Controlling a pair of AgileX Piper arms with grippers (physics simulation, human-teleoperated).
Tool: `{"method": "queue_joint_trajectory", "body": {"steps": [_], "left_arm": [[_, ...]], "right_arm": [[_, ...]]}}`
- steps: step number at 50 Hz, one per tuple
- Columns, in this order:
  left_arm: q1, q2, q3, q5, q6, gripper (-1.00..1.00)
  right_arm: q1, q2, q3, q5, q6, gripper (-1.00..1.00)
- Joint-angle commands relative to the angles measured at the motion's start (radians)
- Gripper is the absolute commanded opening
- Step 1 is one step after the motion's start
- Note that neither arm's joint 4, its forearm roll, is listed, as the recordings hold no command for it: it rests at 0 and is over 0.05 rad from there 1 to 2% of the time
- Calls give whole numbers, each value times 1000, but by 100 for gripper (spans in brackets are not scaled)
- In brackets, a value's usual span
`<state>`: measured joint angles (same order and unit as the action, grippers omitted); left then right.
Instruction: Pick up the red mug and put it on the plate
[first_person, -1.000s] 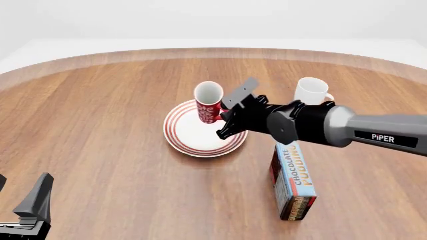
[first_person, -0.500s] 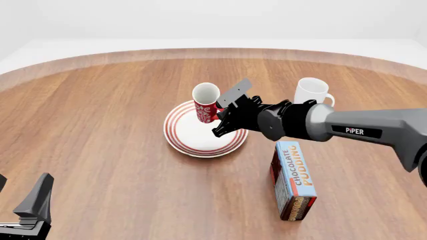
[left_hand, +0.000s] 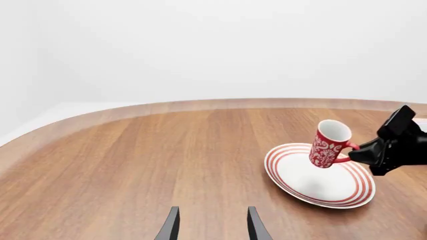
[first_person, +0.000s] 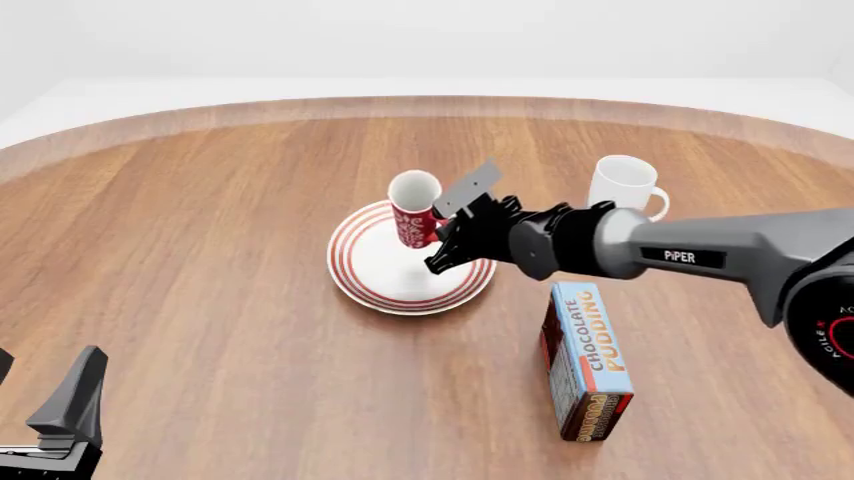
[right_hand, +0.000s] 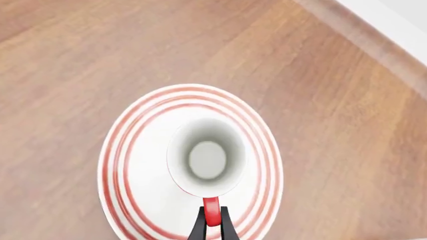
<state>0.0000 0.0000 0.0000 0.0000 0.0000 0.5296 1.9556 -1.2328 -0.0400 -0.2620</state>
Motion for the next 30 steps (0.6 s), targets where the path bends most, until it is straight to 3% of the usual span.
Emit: {"method": "queue_joint_trajectory", "body": {"steps": [1,30], "left_arm": [[0,0,0,0,0,100],[0,0,0,0,0,100]], "right_arm": [[-4,34,-24,-7,7,-100],[1,61,-23,-15,15,-100]]}}
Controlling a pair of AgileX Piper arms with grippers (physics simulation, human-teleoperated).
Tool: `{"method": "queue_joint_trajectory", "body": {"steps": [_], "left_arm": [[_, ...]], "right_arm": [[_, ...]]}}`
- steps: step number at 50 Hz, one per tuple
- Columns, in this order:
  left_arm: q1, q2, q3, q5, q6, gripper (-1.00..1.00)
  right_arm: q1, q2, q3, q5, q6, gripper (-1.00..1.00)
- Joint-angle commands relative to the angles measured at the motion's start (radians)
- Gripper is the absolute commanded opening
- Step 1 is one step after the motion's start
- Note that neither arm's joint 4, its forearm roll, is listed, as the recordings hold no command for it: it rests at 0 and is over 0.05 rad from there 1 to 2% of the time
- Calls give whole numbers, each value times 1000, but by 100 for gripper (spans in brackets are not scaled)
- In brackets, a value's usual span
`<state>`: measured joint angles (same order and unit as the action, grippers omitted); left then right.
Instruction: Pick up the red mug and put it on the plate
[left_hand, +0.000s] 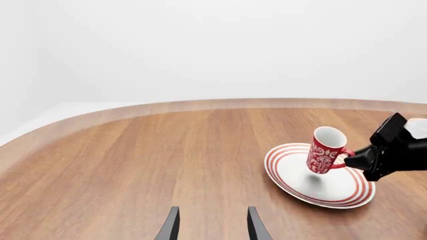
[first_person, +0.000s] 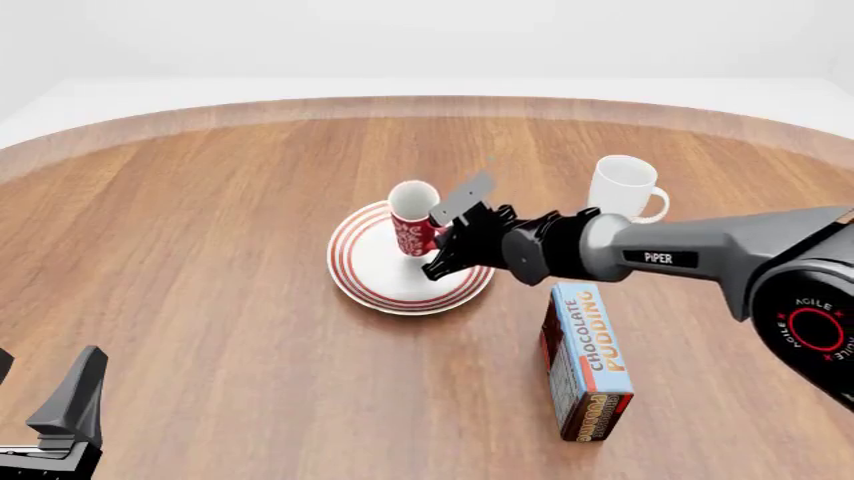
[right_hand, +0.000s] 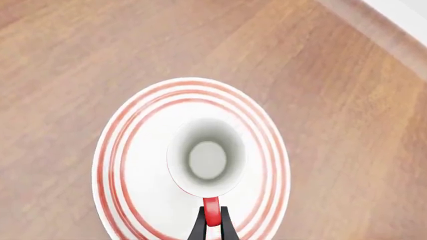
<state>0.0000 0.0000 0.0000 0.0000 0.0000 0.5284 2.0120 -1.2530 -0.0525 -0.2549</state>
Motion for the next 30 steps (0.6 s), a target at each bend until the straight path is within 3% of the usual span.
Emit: {"method": "queue_joint_trajectory", "body": {"steps": [1,26,27,30], "left_arm": [[0,0,0,0,0,100],[0,0,0,0,0,100],[0,0,0,0,0,100],[0,0,0,0,0,100]], "right_arm": [[4,5,-3,-2,9,-100],[4,26,-4,-16,9,-100],[4,27,-3,-19,9,100],[0,26,-1,-21,6,100]]}}
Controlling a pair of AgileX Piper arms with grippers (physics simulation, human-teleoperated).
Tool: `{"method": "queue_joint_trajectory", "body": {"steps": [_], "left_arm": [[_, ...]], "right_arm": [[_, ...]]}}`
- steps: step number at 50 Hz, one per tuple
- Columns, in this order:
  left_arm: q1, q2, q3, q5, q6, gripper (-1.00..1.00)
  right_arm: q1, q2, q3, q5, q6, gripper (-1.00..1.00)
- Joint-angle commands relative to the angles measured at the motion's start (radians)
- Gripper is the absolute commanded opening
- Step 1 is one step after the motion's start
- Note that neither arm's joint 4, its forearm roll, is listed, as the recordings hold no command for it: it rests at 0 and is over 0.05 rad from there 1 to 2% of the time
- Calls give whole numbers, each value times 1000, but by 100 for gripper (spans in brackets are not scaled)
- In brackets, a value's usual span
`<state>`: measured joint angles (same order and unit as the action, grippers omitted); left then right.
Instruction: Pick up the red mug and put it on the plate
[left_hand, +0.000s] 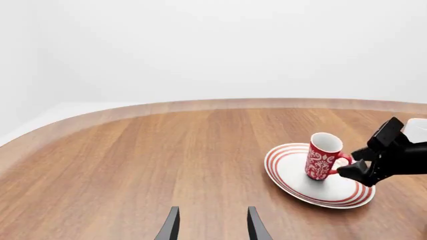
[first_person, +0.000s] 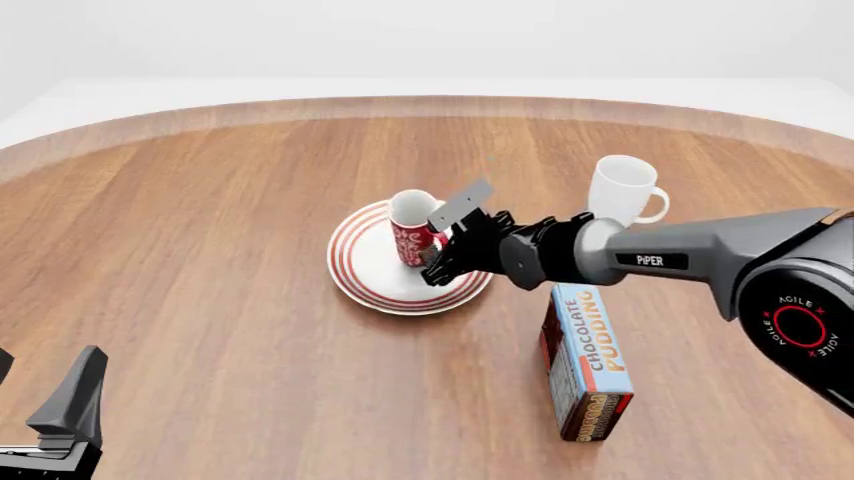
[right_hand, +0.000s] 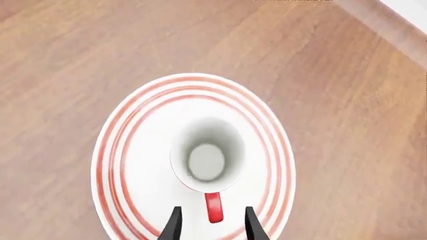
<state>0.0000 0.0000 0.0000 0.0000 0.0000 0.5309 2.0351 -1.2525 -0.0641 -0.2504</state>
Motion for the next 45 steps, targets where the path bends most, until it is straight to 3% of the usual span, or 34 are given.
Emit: {"method": "queue_joint_trajectory", "body": {"steps": [1,28,45], "left_arm": [[0,0,0,0,0,100],[0,0,0,0,0,100],[0,0,0,0,0,100]], "right_arm": [[-2,2,-2,-10,2,100],[-7,-29,10,-7,3,100],[-5,-149,100,-18,12,100]]}}
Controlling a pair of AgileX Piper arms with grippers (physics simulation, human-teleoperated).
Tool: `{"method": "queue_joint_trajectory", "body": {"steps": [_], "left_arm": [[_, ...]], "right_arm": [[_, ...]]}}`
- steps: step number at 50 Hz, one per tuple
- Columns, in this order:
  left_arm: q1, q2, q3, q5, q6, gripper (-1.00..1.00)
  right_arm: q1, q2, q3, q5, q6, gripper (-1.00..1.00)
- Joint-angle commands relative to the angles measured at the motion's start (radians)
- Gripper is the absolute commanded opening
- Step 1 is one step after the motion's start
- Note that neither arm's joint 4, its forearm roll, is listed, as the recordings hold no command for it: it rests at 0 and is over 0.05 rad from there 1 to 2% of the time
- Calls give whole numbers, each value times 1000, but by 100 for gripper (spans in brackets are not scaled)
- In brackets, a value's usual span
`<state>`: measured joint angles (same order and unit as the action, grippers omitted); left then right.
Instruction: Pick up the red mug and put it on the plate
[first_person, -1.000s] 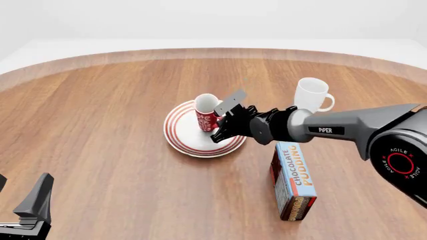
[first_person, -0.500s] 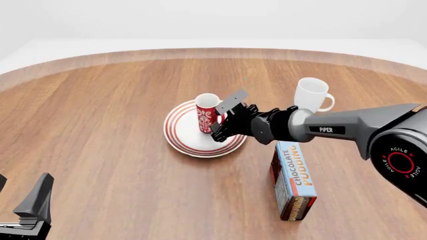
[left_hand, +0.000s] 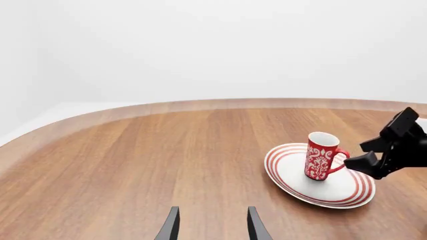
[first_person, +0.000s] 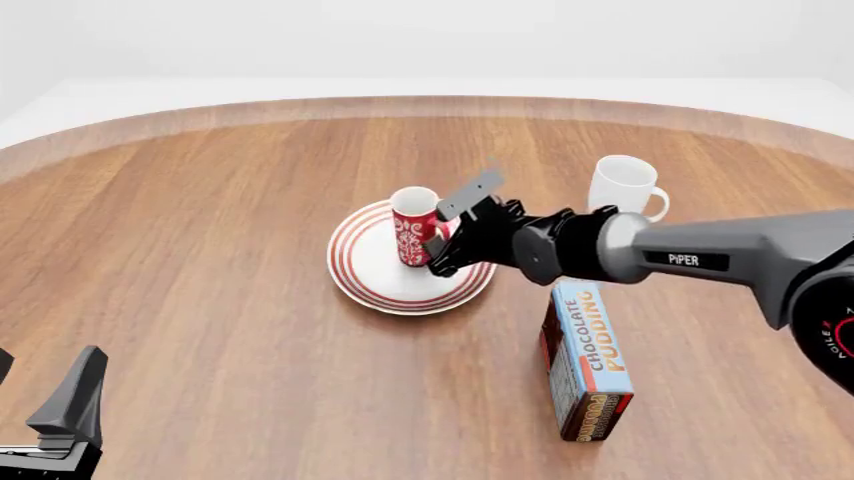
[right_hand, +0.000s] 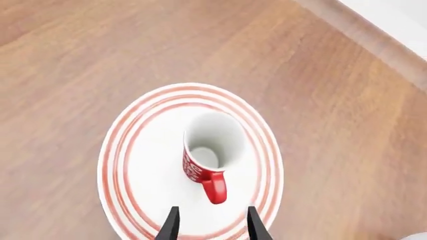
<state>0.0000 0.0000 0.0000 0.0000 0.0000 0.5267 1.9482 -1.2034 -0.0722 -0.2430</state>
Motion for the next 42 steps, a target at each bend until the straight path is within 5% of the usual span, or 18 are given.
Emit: {"method": "queue_joint_trajectory", "body": {"steps": [1,42], "left_arm": [[0,0,0,0,0,100],[0,0,0,0,0,100]], "right_arm": [[-1,-66,56,-11,6,100],[2,-369,298,-73,48,100]]}}
